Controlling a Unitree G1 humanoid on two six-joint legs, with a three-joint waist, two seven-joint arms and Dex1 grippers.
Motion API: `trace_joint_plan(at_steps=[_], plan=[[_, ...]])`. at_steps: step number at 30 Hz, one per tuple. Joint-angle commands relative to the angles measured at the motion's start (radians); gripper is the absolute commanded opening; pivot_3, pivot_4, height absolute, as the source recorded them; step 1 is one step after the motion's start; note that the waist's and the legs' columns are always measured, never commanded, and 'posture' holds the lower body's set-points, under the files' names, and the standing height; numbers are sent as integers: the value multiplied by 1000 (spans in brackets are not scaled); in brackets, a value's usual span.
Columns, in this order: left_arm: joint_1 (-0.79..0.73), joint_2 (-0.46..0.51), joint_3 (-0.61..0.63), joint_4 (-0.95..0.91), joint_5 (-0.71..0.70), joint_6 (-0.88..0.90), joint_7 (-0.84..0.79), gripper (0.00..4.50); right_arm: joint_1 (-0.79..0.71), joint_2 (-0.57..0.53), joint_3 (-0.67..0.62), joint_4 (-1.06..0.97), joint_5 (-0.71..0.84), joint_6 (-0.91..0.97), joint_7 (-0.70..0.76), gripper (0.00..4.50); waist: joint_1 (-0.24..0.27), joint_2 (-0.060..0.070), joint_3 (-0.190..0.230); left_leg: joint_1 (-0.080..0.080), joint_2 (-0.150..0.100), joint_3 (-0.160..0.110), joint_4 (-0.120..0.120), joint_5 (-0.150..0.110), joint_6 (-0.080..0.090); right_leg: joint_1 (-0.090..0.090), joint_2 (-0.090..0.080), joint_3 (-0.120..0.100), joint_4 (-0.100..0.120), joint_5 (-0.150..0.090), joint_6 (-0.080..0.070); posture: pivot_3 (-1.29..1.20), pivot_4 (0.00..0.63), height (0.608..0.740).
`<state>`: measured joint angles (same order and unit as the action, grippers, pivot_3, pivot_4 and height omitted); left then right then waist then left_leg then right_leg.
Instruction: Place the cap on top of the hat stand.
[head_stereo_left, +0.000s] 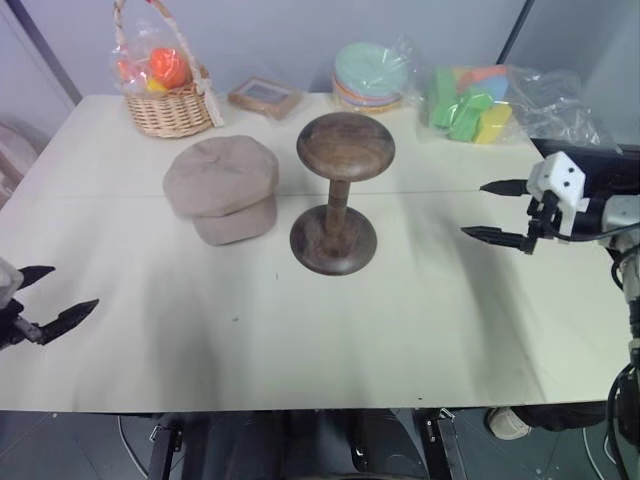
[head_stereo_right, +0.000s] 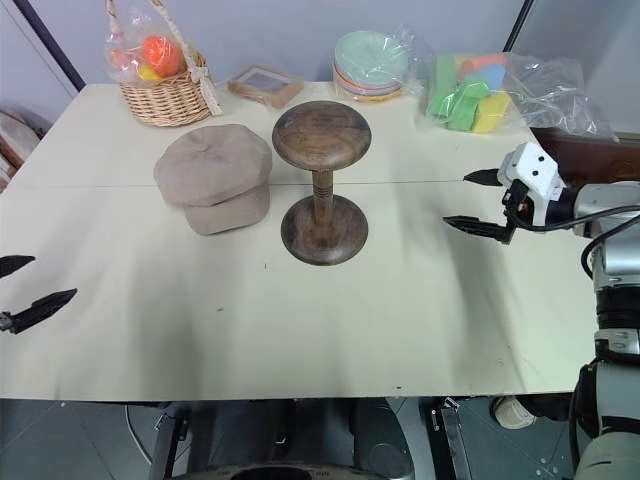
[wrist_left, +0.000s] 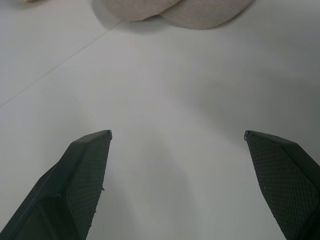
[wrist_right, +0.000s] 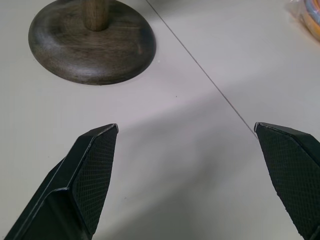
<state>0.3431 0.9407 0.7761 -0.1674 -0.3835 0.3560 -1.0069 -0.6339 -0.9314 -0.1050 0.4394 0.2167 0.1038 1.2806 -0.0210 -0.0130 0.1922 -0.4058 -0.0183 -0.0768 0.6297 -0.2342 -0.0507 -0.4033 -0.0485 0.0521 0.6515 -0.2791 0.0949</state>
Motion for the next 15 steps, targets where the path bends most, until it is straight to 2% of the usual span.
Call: trace_joint_plan(at_steps=[1, 10, 12, 15], plan=[[0, 1, 43, -21, -6, -9, 4, 4463, -25, -11, -16, 2, 13, -16, 2, 4500, 0, 0, 0, 0, 0, 0, 0, 0, 0, 0, 0, 0, 0, 0, 0, 0, 150, 740], [-29, 17, 21, -26, 3, -4, 17, 4463, -32, -14, -14, 36, 9, -33, 6, 4500, 0, 0, 0, 0, 0, 0, 0, 0, 0, 0, 0, 0, 0, 0, 0, 0, 150, 740], [-53, 19, -6, -52, 11, -7, 33, 4463, -30, -19, -11, 33, 3, -32, 6, 4500, 1, 0, 0, 0, 0, 0, 0, 0, 0, 0, 0, 0, 0, 0, 0, 0, 150, 740], [-103, 19, -118, -166, 80, -55, 92, 4463, 7, -43, -25, -52, 23, -14, 27, 4500, 7, 0, 0, 0, 0, 0, 1, 0, 0, 0, 0, 0, 0, 1, 2, 0, 150, 740]])
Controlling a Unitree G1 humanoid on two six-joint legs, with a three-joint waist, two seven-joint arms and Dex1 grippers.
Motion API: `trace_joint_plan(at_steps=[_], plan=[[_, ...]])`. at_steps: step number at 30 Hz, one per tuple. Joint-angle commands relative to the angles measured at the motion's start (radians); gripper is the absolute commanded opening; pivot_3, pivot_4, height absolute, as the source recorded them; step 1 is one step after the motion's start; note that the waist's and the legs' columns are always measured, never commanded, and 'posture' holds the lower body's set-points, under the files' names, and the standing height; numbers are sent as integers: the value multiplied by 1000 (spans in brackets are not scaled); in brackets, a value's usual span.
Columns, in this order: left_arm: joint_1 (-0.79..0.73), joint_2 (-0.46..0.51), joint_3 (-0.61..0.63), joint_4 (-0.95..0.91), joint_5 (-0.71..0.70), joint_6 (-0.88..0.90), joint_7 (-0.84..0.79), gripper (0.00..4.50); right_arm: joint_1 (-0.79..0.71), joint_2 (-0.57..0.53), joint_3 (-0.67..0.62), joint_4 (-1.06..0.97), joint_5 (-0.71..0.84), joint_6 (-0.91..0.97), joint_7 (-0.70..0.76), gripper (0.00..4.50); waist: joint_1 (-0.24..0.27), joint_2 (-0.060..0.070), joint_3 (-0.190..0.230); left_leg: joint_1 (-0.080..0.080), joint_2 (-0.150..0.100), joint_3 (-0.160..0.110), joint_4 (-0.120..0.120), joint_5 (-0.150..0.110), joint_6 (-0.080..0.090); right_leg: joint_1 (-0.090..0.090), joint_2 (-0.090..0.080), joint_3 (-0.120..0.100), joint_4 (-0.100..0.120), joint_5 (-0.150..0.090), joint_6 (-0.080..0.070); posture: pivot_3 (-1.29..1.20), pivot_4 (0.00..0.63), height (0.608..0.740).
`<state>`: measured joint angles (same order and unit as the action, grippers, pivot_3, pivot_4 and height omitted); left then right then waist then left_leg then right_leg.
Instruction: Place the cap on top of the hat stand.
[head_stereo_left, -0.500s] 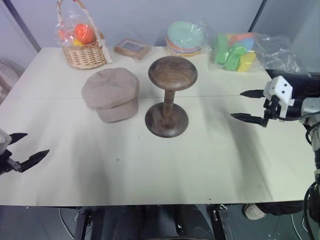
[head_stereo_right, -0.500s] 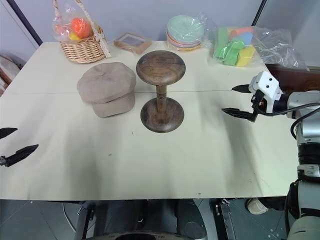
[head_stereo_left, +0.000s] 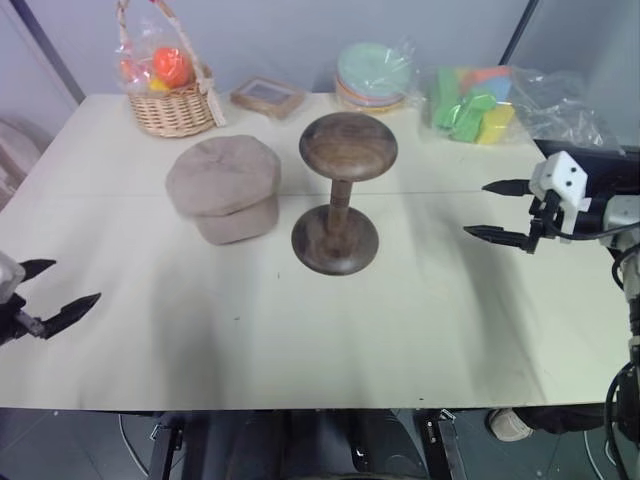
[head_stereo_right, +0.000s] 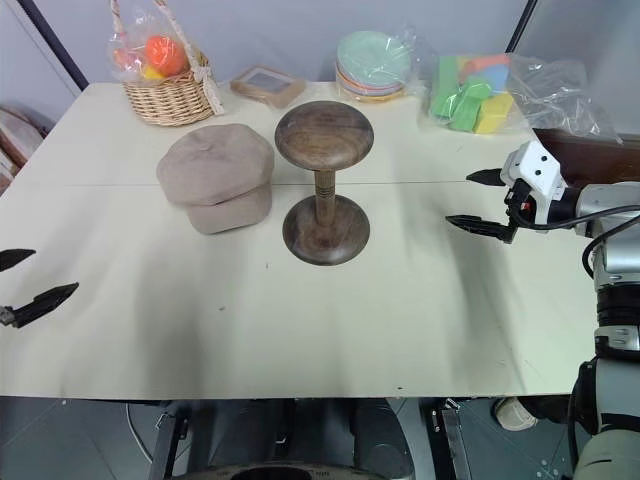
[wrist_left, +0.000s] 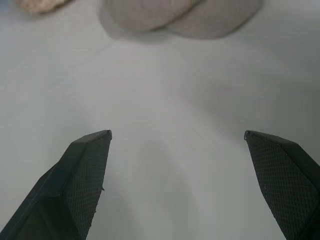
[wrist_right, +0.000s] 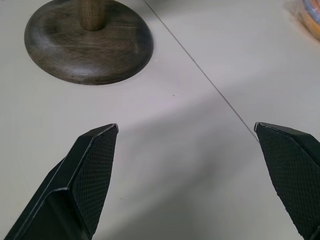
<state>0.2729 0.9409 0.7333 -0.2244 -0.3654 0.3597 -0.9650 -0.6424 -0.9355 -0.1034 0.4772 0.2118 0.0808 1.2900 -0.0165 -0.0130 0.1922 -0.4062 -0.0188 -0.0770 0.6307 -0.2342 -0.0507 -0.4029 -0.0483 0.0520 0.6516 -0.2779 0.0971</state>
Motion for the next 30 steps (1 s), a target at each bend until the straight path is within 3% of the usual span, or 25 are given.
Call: trace_joint_plan(at_steps=[1, 4, 8, 14, 20, 25, 30], plan=[[-49, 22, -123, -134, 106, -78, 76, 4463, 35, -48, -37, -140, 51, 41, 31, 4500, 3, 0, 0, 0, 0, 0, 0, 0, 0, 0, 0, 0, 0, 0, 0, 0, 150, 740], [-144, 12, -336, -165, 308, -162, 201, 4463, 143, -109, -101, -399, 198, 229, 92, 4500, 8, 3, 0, 0, -1, -1, 0, 0, 0, 0, -1, 0, 0, 0, 0, 0, 150, 740], [-319, -69, -599, -107, 550, -227, 370, 4463, 265, -179, -245, -694, 427, 493, 86, 4500, 5, 4, -1, -1, -1, -2, 0, 0, 0, 0, 0, 0, 1, 0, 1, 0, 150, 740], [-521, -204, -855, 73, 840, -307, 571, 4463, 279, -237, -431, -917, 753, 798, -30, 4500, 5, 3, -1, 0, 0, -1, 1, 0, 1, 0, 2, 0, 2, 1, 1, 0, 150, 740], [-641, -284, -997, 279, 1003, -405, 711, 4463, 186, -265, -505, -942, 952, 919, -209, 4500, 6, 2, -2, -1, -1, -1, 2, -1, 1, 0, 1, -1, 2, 1, 1, 0, 150, 740], [-746, -334, -1086, 464, 1152, -438, 869, 4463, 193, -284, -522, -955, 982, 926, -251, 4500, 10, 1, -2, -2, -1, -2, 2, -1, 1, 0, 0, -1, 2, 1, 2, 0, 150, 740], [-816, -367, -1129, 615, 1215, -455, 974, 4463, 196, -280, -522, -956, 998, 916, -273, 4500, 11, 2, -3, -2, -2, -2, 3, -1, 2, 1, 0, -1, 3, 1, 3, 0, 150, 740]])
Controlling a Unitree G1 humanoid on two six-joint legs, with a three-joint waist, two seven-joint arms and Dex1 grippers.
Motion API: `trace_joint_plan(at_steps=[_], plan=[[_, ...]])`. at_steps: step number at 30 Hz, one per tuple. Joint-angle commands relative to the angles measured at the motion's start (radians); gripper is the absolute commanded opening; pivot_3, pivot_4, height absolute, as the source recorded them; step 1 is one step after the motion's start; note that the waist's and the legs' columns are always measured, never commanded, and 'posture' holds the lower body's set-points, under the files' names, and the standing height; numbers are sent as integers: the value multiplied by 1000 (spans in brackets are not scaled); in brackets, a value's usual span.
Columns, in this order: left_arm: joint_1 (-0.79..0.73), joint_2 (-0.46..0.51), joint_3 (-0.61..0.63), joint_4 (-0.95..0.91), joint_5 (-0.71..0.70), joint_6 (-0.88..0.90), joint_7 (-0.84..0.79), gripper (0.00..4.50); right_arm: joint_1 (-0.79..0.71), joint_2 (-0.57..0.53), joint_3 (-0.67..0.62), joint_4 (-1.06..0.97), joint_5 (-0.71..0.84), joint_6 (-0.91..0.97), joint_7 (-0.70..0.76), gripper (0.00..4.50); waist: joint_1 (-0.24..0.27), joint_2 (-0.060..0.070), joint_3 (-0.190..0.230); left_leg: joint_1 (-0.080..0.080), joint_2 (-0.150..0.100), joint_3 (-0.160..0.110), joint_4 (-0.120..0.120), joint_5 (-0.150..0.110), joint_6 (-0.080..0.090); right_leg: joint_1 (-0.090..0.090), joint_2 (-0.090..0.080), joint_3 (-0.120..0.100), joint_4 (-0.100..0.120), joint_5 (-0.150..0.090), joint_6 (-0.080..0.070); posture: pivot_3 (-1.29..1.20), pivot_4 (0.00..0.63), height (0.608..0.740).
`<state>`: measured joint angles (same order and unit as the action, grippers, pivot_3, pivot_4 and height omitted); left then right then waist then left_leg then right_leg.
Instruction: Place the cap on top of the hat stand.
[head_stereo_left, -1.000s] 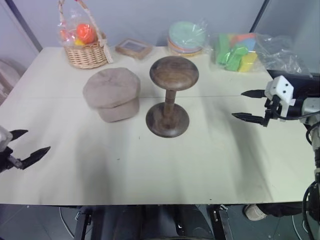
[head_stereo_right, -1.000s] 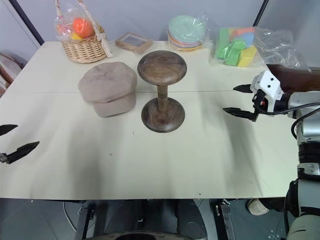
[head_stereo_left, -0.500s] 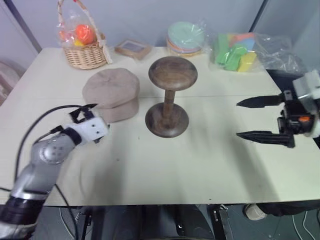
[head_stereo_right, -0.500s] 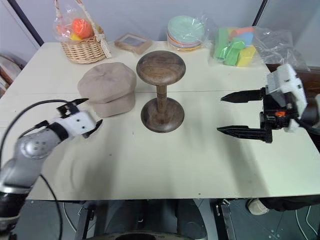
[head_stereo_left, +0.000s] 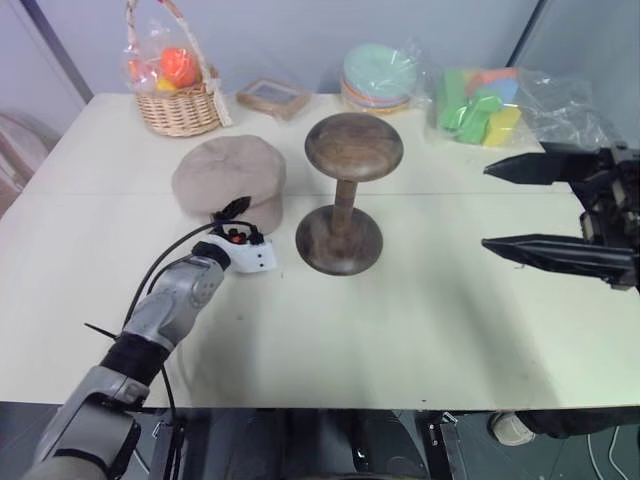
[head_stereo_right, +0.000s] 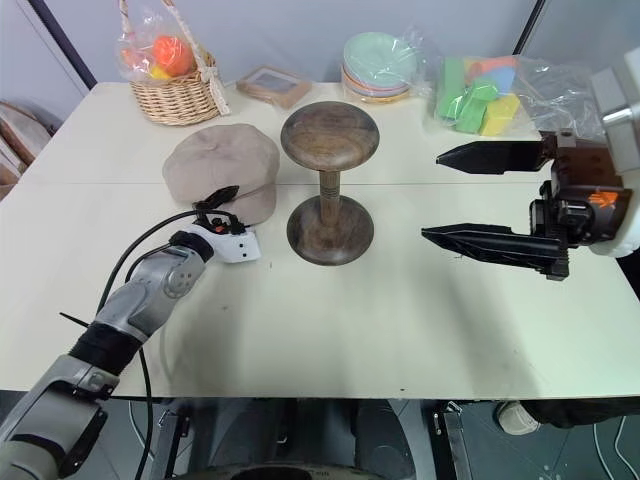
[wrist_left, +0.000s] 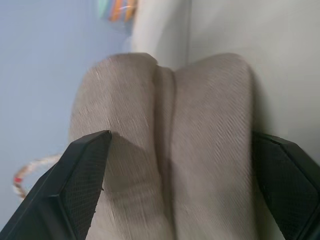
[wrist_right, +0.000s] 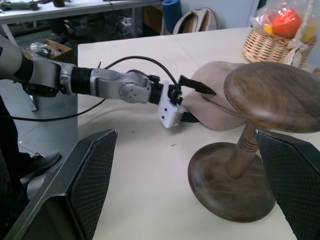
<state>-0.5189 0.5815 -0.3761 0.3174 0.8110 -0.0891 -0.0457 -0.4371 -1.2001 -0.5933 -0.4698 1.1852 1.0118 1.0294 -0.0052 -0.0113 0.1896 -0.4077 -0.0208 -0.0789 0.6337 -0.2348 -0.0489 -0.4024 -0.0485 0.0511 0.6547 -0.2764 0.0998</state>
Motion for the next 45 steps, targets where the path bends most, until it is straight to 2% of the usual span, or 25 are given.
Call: trace_joint_plan(at_steps=[1, 6, 9, 14, 15, 16, 22, 24, 30, 34, 38, 42, 45], plan=[[-34, -12, -18, 92, 42, -5, 70, 4463, -10, -14, -30, -7, 25, -19, -15, 4500, 0, 0, 0, 0, 0, 0, 0, 0, 0, 0, 0, 0, 0, 0, 0, 0, 150, 740], [-57, 3, 3, 132, 47, 15, 106, 4463, -4, -9, -22, 0, 17, -35, -23, 4500, -4, 0, 0, 0, 0, 0, 1, 0, 0, 0, 0, 0, 1, 0, 0, 0, 150, 740], [-66, 20, 24, 163, 26, 24, 105, 3189, -4, -6, -17, 4, 12, -45, -29, 4500, -10, 0, 0, 0, 1, 0, 1, 0, 0, -1, 1, 0, 2, 0, 0, 0, 150, 740], [-70, 26, 63, 168, -31, 22, 96, 570, -6, -5, -10, 15, 7, -59, -36, 4500, -5, 0, 0, 0, 0, 0, 1, 0, 0, -1, 0, 0, 3, 0, 0, 0, 150, 740], [-72, 28, 69, 164, -38, 23, 97, 128, -7, -5, -8, 17, 6, -62, -38, 4500, -5, 0, 0, 0, 0, 0, 1, 0, 0, -1, 0, 0, 3, 0, 0, 0, 150, 740], [-76, 31, 75, 160, -44, 22, 98, 17, -7, -5, -5, 20, 4, -65, -40, 4500, -5, 0, 0, 0, 0, 0, 1, 0, 0, -1, 0, 0, 3, 0, 0, 0, 150, 740], [-137, 101, 130, 69, -109, -60, 71, 17, 12, -17, -14, 45, -13, -60, -45, 4500, -5, -1, 0, -1, 0, 0, 1, 0, 0, -2, 0, 0, 3, 0, 0, 0, 150, 740], [-194, 151, 178, 16, -201, -218, 61, 17, 24, -22, -30, 60, -37, -72, -38, 4500, -5, -3, 1, -1, 0, 0, 1, 0, 0, -2, 0, 0, 3, 0, 0, 0, 150, 740], [-299, 285, 255, -54, -293, -592, 92, 17, 35, -19, -22, 121, -137, -133, -29, 4500, -3, -2, 1, -4, 0, 0, 3, 0, 1, -4, -1, 0, 2, 0, 0, 0, 150, 740], [-302, 302, 297, -118, -370, -737, 65, 17, 49, -15, -27, 137, -166, -147, -14, 4500, -6, -2, 1, -2, 0, 2, 3, -1, 1, -3, -1, 1, 2, 0, 0, 0, 150, 740], [-246, 317, 281, -175, -432, -866, -10, 17, 54, -28, -42, 152, -185, -151, 4, 4500, -9, -2, 1, -2, 0, 2, 3, -1, 1, -3, 0, 1, 3, 0, 0, 0, 150, 740], [-200, 317, 261, -174, -432, -970, -64, 17, 45, -36, -48, 155, -186, -145, 11, 4500, -7, -2, 1, -2, 0, 2, 3, -1, 1, -3, 0, 1, 3, 0, 0, 0, 150, 740], [-219, 268, 244, -167, -402, -972, -87, 17, 48, -26, -42, 133, -176, -141, 4, 4500, -3, -2, 1, -2, 0, 2, 4, -1, 1, -3, 0, 1, 3, 0, 0, 0, 150, 740]])
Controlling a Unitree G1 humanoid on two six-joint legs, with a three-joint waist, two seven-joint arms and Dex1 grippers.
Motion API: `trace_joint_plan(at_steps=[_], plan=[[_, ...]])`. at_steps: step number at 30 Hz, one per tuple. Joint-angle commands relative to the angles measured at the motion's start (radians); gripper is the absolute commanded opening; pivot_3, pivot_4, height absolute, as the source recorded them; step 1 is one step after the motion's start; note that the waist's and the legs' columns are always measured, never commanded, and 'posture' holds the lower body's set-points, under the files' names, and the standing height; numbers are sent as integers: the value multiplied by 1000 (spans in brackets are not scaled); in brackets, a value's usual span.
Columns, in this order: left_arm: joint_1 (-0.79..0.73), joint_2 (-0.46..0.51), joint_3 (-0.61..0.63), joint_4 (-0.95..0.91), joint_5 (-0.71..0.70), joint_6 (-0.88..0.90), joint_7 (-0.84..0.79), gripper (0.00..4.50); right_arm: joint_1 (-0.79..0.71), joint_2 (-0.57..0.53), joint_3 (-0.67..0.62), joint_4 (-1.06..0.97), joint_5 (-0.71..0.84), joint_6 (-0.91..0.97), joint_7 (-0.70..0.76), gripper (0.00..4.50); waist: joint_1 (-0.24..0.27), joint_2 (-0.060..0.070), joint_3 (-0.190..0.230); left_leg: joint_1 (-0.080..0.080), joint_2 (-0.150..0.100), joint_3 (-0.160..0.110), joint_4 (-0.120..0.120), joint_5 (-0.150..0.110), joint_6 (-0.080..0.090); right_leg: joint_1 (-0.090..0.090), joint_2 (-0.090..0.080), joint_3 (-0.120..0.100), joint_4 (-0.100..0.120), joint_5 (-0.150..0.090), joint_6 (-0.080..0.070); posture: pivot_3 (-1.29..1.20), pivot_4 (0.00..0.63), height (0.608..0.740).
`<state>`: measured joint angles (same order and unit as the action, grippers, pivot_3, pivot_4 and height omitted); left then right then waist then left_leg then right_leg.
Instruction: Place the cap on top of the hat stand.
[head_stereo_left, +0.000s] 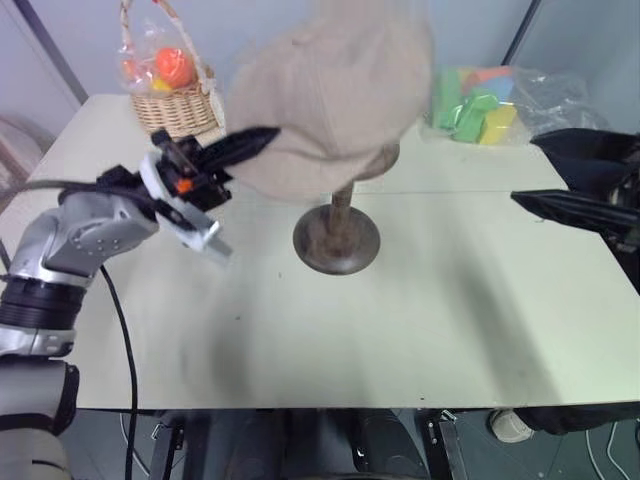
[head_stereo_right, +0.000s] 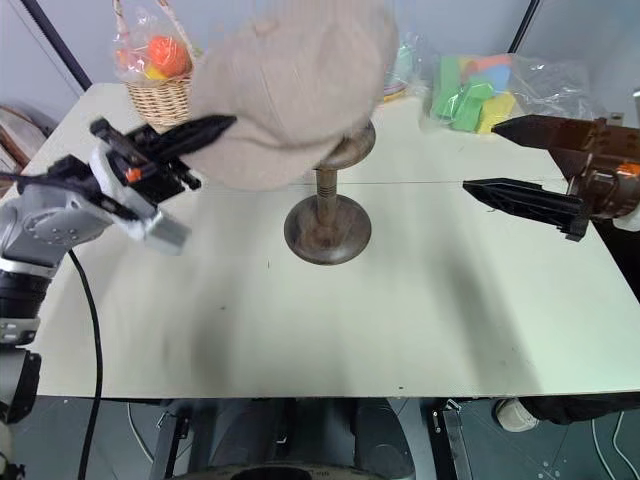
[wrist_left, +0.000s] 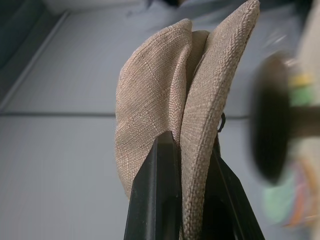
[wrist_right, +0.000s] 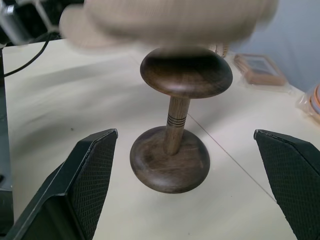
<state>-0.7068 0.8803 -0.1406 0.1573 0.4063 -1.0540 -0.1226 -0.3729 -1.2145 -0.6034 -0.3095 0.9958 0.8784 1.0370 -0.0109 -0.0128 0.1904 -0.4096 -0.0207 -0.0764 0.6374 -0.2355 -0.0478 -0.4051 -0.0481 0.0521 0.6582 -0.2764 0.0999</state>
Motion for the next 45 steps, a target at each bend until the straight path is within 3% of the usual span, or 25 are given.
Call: trace_joint_plan(at_steps=[1, 6, 9, 12, 17, 19, 22, 27, 31, 34, 36, 41, 45], plan=[[-40, -53, 1, -7, 17, -10, -16, 17, -14, -8, -29, -38, 19, -6, -7, 4500, 4, 0, 0, 0, 0, 0, 1, 0, 0, 1, 0, 0, 0, 0, 0, 0, 150, 740], [-66, -138, -43, 20, 205, 14, -25, 17, -15, 8, -16, -88, 53, 6, -27, 4500, 1, 0, 0, 0, -1, 0, 4, -1, 1, 2, 1, -1, 0, 0, 0, 0, 150, 740], [-53, -159, -47, 28, 247, 59, -30, 17, -10, 18, -12, -113, 66, 10, -44, 4500, -3, 0, 0, 0, -1, 0, 4, -1, 2, 2, 2, 0, 1, 0, 0, 0, 150, 740], [-39, -167, -44, 27, 257, 109, -41, 1102, 0, 31, -1, -140, 66, 3, -66, 4500, -2, 0, 0, 0, -1, -1, 4, -1, 2, 2, 2, 0, 2, 0, 0, 0, 150, 740], [0, -158, -39, -11, 213, 114, -67, 3667, 39, 50, 32, -197, 7, -32, -96, 4500, 0, 0, 0, 0, 0, -1, 7, -1, 2, 2, 1, 0, 3, 0, 0, 0, 150, 740], [18, -151, -34, -24, 193, 115, -81, 4452, 67, 53, 40, -216, -26, -52, -96, 4500, 1, 0, 0, 0, 0, -1, 7, -1, 2, 2, 1, 0, 4, 0, 0, 0, 150, 740], [48, -141, -23, -44, 143, 126, -103, 4452, 101, 55, 49, -238, -70, -78, -95, 4500, 0, 0, 0, 0, 0, -1, 8, -1, 2, 2, 1, 0, 4, 0, 0, 0, 150, 740], [221, -16, -23, -189, -209, 216, -284, 4452, 197, 55, 74, -312, -208, -173, -87, 4500, -8, 1, 0, 0, 2, -1, 7, -2, 2, 1, 2, 1, 5, 0, 0, 0, 150, 740], [312, 98, 51, -347, -576, 562, -483, 4452, 268, 54, 143, -367, -381, -311, -84, 4500, -1, 0, 0, 1, 2, -2, 8, -1, 2, 3, 2, -1, 5, 0, 0, 0, 150, 740], [352, 172, 129, -432, -748, 769, -571, 4452, 278, 84, 202, -401, -440, -379, -105, 4500, -3, 0, 0, 1, 2, -1, 9, -2, 2, 3, 1, -1, 5, -1, 0, 0, 150, 740], [405, 231, 195, -505, -936, 1014, -607, 4452, 265, 108, 269, -415, -511, -448, -130, 4500, -6, 0, 0, 1, 2, -1, 9, -2, 2, 4, 1, -1, 5, -1, 0, 0, 150, 740], [462, 352, 367, -522, -1360, 1486, -737, 4452, 234, 185, 471, -331, -882, -835, -221, 4500, -12, 0, 1, 2, 2, -2, 8, -2, 2, 3, 3, -1, 5, -1, 0, 0, 150, 740], [462, 447, 469, -419, -1476, 1678, -992, 4452, 191, 316, 624, -203, -1195, -1147, -400, 4500, -12, -1, 2, 2, 1, 0, 8, -2, 2, 3, 3, -1, 5, -3, -1, 0, 150, 740]])
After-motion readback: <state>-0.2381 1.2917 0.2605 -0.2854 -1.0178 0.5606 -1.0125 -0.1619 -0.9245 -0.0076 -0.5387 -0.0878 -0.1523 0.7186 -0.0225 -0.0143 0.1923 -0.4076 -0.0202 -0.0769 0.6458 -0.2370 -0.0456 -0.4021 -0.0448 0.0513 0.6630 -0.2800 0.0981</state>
